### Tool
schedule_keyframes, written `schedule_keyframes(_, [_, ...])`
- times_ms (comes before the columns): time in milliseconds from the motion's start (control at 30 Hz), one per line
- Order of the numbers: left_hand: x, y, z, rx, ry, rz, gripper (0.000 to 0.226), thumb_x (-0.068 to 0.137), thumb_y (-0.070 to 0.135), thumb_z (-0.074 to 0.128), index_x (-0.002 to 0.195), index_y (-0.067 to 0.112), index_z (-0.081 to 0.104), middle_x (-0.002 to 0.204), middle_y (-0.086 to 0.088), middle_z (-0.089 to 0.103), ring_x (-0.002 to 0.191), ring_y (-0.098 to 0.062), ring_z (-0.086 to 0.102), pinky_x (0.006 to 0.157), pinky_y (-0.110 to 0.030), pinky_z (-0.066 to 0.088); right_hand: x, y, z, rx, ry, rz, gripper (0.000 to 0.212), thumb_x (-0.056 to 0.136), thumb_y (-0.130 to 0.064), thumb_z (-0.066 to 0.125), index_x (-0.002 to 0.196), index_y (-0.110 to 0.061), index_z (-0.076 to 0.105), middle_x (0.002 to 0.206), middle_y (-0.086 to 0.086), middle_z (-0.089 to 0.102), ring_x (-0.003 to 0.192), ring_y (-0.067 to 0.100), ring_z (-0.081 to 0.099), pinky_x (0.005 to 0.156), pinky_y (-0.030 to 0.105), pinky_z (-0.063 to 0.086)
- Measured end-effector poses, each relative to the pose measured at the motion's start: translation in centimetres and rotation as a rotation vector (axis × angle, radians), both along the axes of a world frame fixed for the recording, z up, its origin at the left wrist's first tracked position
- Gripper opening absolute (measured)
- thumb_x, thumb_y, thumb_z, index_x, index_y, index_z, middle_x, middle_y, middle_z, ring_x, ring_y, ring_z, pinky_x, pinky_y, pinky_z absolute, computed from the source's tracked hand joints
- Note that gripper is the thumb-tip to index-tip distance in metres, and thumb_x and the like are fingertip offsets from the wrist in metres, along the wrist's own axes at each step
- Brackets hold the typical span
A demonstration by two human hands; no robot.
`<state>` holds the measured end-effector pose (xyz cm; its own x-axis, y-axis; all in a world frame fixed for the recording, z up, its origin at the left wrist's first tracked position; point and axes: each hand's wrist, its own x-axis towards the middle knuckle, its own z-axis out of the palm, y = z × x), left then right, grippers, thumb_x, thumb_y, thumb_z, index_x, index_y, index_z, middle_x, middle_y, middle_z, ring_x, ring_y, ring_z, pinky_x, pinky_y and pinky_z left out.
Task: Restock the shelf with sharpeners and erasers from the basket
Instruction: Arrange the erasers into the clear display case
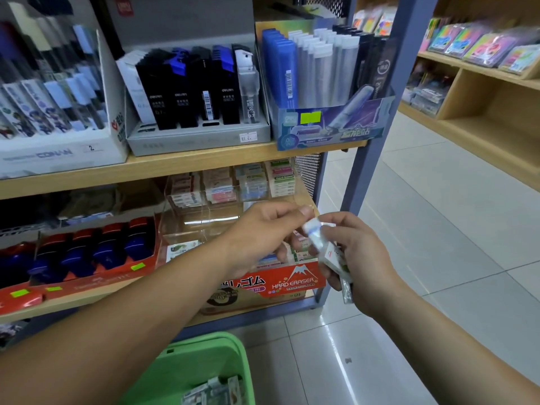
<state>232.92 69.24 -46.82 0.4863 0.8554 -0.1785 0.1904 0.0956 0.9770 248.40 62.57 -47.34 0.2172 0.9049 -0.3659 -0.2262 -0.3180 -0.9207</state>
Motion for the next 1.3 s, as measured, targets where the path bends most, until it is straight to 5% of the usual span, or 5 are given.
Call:
schedule_keyframes(333, [-5.4,-0.6,0.5,-0.029,-0.185,0.093,0.017,0.090,0.001,0.071,0.104,0.006,0.077,0.100,-0.019,0.075,0.083,-0.024,0.072,0.077,-0.030,0.062,-1.7,0.2,0.2,-0.017,-0.002,0.149,0.021,0.103,-0.030,0.062,0.108,-0.012,0.071,0.080,0.017,0.071,0.055,0.026,0.057,0.047,0.024,0.039])
schedule_keyframes(467, [-7.2,-1.4,0.2,0.018,-0.166,0.112,0.044,0.088,-0.010,0.070,0.126,0.013,0.068,0.111,-0.009,0.071,0.092,-0.028,0.074,0.086,-0.037,0.062,-3.0,0.5,0.4,0.028,0.000,0.120,0.013,0.096,-0.020,0.073,0.109,-0.018,0.074,0.095,0.017,0.078,0.085,0.049,0.072,0.061,0.035,0.053])
schedule_keyframes(667, [-8.3,-1.6,0.2,0.054,-0.112,0.139,0.056,0.084,-0.014,0.073,0.130,0.017,0.065,0.123,-0.006,0.069,0.103,-0.028,0.075,0.091,-0.041,0.061,-4.4,0.7,0.6,0.110,-0.027,0.099,0.015,0.094,-0.011,0.073,0.108,-0.014,0.071,0.098,0.011,0.080,0.084,0.032,0.079,0.071,0.046,0.065])
schedule_keyframes(1000, [-10.9,-0.7,0.3,0.119,0.196,0.256,0.026,0.085,0.000,0.080,0.104,0.016,0.075,0.102,-0.013,0.075,0.082,-0.024,0.075,0.054,-0.023,0.058,-4.5,0.9,1.0,-0.056,-0.137,-0.015,0.025,0.102,-0.047,0.062,0.108,-0.022,0.065,0.086,0.003,0.081,0.068,0.028,0.079,0.052,0.036,0.062])
schedule_keyframes(1300, [-13.9,0.6,0.0,0.252,0.560,0.263,0.025,0.082,0.012,0.085,0.098,0.023,0.069,0.092,0.000,0.073,0.078,-0.013,0.073,0.061,-0.026,0.061,-7.0,1.1,1.1,-0.243,-0.103,0.208,0.039,0.098,-0.056,0.061,0.116,-0.023,0.068,0.080,0.005,0.077,0.051,0.018,0.067,0.052,0.026,0.051])
